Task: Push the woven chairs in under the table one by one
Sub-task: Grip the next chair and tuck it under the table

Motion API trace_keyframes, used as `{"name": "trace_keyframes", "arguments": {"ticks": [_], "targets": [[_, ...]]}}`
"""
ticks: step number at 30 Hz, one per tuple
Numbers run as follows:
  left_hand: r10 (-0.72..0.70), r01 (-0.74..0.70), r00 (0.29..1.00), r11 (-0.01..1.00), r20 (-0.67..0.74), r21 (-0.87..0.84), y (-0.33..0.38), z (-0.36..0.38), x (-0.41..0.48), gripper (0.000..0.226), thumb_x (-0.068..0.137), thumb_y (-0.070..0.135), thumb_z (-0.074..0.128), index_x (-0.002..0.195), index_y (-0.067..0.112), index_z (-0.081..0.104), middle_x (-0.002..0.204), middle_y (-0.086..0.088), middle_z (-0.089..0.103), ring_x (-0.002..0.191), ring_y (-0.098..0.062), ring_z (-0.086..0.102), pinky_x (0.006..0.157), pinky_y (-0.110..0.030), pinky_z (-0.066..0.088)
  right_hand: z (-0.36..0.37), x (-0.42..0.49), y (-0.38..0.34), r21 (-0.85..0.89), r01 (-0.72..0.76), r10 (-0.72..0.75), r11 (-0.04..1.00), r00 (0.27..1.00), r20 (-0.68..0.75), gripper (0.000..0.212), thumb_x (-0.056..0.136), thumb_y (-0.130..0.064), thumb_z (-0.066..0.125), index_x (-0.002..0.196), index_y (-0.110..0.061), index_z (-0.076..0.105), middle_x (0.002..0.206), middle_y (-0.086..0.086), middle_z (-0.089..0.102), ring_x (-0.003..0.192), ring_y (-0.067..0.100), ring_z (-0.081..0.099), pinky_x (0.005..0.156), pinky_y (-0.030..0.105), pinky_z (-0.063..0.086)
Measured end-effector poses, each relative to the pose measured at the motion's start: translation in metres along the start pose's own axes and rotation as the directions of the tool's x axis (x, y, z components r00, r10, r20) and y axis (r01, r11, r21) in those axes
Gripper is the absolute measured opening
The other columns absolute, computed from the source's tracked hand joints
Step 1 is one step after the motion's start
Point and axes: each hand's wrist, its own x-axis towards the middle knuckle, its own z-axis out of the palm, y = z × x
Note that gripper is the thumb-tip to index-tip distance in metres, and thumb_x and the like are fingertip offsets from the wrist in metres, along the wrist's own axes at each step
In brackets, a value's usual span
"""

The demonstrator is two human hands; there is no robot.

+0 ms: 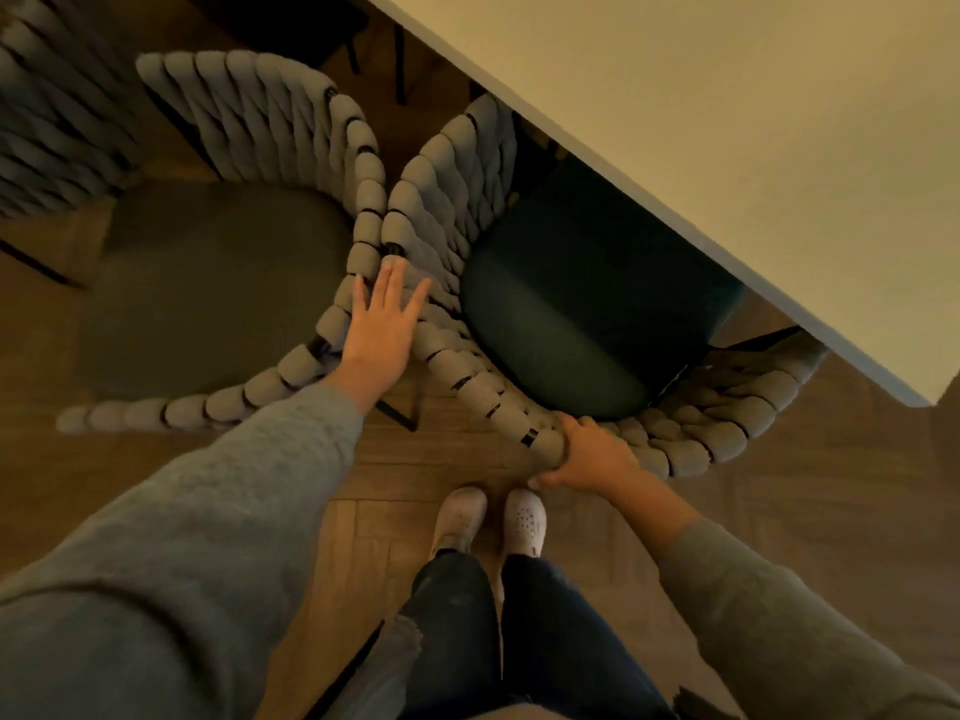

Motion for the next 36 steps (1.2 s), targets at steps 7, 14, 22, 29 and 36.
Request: {"name": "trace_keyframes", "arguments": {"ticks": [7,14,22,29,36], "targets": [[-0.323,0.323,0.945,0.884,0.058,-0.337,-0.042,0.037,-0.042,0.102,0.086,0.053,0.061,0.154,0.017,-0.006,0.16,-0.017,-0.004,0.148,-0.033,-0.003,0.118,-0.054,0.005,-0.052,0.015,-0.087,-0.048,0.419,-0.415,0.907,0.865,-0.281,0.097,0.077,-0.058,0.07,0.153,-0.024,0.019,0.151,0.007,0.031,0.137,0.026,0.031,0.115,0.047,0.026],[-0.236,0.334,0.937,0.819,0.256,-0.466,-0.091,0.077,-0.049,0.11,0.077,0.055,0.07,0.154,0.021,-0.002,0.143,-0.013,0.041,0.132,-0.033,0.04,0.106,-0.047,0.035,-0.095,0.074,-0.198,-0.472,0.558,-0.692,0.683,0.701,-0.173,0.092,0.082,-0.039,0.073,0.153,-0.022,0.018,0.158,0.014,0.018,0.146,0.03,0.013,0.119,0.044,0.005],[-0.069,0.139,0.984,0.876,0.165,-0.461,-0.116,0.094,-0.038,0.081,0.091,0.02,0.057,0.154,0.024,0.006,0.12,-0.008,0.058,0.093,-0.03,0.064,0.066,-0.038,0.048,-0.134,0.166,-0.27,-0.788,0.366,-0.563,0.495,0.826,0.03,0.073,0.088,-0.019,0.063,0.151,-0.02,0.026,0.16,0.011,0.014,0.149,0.029,0.001,0.12,0.05,-0.001],[-0.025,0.087,0.99,0.887,0.142,-0.454,-0.14,0.116,-0.049,0.08,0.092,0.019,0.05,0.154,0.026,0.001,0.127,-0.008,0.056,0.098,-0.03,0.062,0.075,-0.04,0.052,-0.169,0.215,-0.296,-0.788,0.572,-0.564,0.228,0.737,0.373,0.086,0.081,-0.058,0.063,0.151,-0.026,0.025,0.157,0.005,0.026,0.147,0.024,0.013,0.118,0.048,-0.007],[-0.031,0.066,0.996,0.9,0.087,-0.431,-0.191,0.145,-0.104,0.076,0.09,0.024,0.056,0.154,0.03,0.015,0.114,0.0,0.065,0.072,-0.019,0.063,0.049,-0.026,0.031,-0.204,0.259,-0.33,-0.884,0.466,-0.606,0.03,0.712,0.355,0.059,0.088,-0.016,0.058,0.143,-0.025,0.038,0.146,0.006,0.041,0.142,0.029,0.026,0.116,0.059,-0.003]]}}
